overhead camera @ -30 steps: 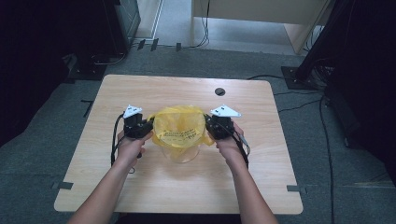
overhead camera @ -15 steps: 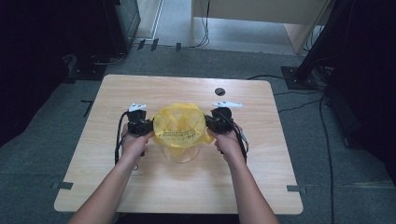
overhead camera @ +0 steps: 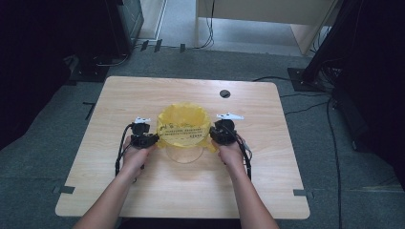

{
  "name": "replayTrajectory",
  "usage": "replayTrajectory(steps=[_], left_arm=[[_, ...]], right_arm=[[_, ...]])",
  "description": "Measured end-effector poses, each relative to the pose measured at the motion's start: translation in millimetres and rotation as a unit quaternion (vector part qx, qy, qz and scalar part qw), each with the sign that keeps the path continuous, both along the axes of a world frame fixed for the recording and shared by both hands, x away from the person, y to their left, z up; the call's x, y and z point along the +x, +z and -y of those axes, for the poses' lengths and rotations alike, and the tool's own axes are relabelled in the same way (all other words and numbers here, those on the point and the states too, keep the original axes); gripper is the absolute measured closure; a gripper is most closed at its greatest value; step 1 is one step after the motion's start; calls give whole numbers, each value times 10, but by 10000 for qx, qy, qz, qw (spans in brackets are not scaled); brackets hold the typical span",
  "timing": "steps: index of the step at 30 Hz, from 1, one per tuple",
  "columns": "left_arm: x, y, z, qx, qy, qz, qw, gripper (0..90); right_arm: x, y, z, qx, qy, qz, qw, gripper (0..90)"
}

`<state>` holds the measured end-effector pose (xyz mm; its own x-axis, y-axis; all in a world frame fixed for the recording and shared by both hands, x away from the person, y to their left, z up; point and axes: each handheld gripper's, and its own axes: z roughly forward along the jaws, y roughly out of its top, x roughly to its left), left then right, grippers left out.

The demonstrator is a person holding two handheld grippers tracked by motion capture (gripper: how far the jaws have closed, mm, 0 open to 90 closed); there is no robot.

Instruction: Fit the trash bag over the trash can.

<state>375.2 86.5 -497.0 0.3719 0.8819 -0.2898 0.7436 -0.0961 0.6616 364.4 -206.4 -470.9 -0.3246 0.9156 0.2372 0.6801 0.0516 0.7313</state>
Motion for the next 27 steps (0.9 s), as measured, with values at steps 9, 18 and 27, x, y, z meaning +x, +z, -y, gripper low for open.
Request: replayTrajectory(steps=[9, 18, 27], left_arm=[[-83, -139, -25, -100, -24, -52, 9999, 900], [-184, -138, 3, 595, -58, 459, 9972, 900], [-410, -210, 144, 2094, -232, 1475, 9664, 900]], right_arm=[[-40, -147, -30, -209, -2, -103, 9997, 895], [-51, -440, 13, -173, -133, -240, 9995, 899], [-199, -474, 3, -844, -3, 281, 9960, 893]])
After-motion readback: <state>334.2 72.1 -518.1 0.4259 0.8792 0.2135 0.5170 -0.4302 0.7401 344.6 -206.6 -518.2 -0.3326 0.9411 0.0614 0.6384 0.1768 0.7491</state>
